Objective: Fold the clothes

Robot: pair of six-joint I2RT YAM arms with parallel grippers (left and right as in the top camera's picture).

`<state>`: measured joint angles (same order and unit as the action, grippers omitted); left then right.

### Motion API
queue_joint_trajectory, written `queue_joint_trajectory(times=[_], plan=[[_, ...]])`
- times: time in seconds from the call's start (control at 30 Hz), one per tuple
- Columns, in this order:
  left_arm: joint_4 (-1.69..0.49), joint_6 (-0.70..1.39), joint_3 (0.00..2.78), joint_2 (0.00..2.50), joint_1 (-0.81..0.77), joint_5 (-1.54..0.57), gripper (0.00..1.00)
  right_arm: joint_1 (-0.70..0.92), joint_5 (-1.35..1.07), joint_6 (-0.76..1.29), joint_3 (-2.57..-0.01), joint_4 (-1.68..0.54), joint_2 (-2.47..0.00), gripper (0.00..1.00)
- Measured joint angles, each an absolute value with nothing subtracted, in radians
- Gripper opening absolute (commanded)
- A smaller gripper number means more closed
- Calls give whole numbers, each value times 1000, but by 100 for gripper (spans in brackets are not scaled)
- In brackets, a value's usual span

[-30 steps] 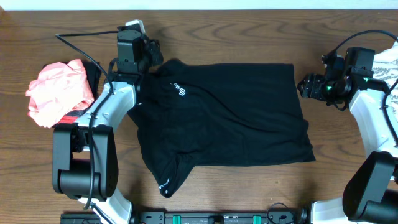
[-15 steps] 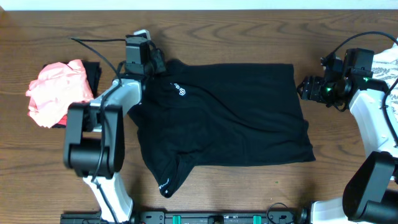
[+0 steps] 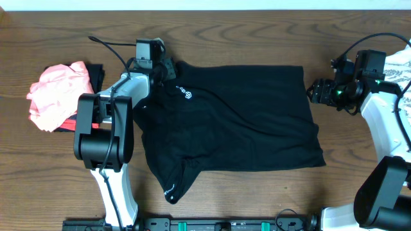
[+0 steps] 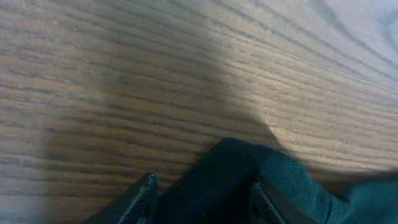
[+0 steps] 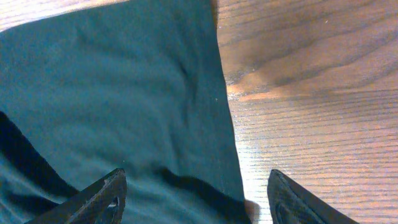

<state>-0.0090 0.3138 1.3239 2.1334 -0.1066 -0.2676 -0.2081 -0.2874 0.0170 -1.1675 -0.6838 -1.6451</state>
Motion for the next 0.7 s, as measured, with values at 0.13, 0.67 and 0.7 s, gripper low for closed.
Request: queue_joint_trajectory(times=[0.13, 0.67, 0.7], plan=[[-20, 317, 1328, 2134, -107, -275, 26, -208, -287, 17, -1168, -684, -1645, 70], [125, 314, 1423, 2157, -110, -483, 6, -208, -287, 17, -1168, -688, -1645, 69], [140, 314, 1440, 2157, -112, -499, 6, -208, -287, 17, -1168, -688, -1645, 69]])
